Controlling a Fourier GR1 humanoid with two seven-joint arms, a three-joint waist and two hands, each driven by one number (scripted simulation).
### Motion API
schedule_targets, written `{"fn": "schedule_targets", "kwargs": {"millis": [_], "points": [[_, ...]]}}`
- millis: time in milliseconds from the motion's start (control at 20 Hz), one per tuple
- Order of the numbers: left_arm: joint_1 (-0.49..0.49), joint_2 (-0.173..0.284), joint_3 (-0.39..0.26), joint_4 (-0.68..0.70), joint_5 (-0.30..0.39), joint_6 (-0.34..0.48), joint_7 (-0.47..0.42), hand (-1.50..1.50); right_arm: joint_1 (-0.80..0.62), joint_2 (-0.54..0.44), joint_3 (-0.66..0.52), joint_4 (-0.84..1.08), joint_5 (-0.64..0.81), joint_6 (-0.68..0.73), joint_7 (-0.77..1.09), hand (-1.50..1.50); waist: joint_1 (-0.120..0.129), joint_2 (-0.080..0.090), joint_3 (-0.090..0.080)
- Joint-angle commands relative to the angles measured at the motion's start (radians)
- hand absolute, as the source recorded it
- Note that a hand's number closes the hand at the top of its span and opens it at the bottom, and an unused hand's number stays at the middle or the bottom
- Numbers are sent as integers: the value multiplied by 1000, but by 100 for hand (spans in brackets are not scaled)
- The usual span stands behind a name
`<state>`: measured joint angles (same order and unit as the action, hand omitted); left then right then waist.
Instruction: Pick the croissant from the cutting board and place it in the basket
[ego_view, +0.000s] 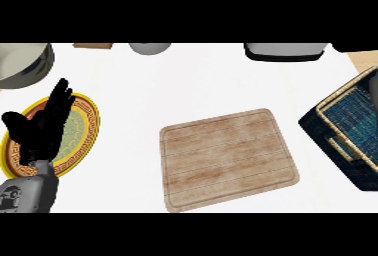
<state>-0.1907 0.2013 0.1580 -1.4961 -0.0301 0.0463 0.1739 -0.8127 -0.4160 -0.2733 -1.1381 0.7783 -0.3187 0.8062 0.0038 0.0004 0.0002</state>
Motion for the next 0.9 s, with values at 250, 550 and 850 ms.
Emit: {"fn": "schedule_targets", "kwargs": {"millis": [250,550,850], "points": [[-29,15,12,35,-2,-10,-26,0,137,-182,197,35,181,175,-171,150,0,12,-7],[-17,-19,-21,29,-22,4,-28,0,59,-273,259,108,288,194,-254,150,13,6,-1],[-46,-13,-10,34,-22,12,-3,0,-17,-260,210,271,322,147,-319,150,7,3,0]]}}
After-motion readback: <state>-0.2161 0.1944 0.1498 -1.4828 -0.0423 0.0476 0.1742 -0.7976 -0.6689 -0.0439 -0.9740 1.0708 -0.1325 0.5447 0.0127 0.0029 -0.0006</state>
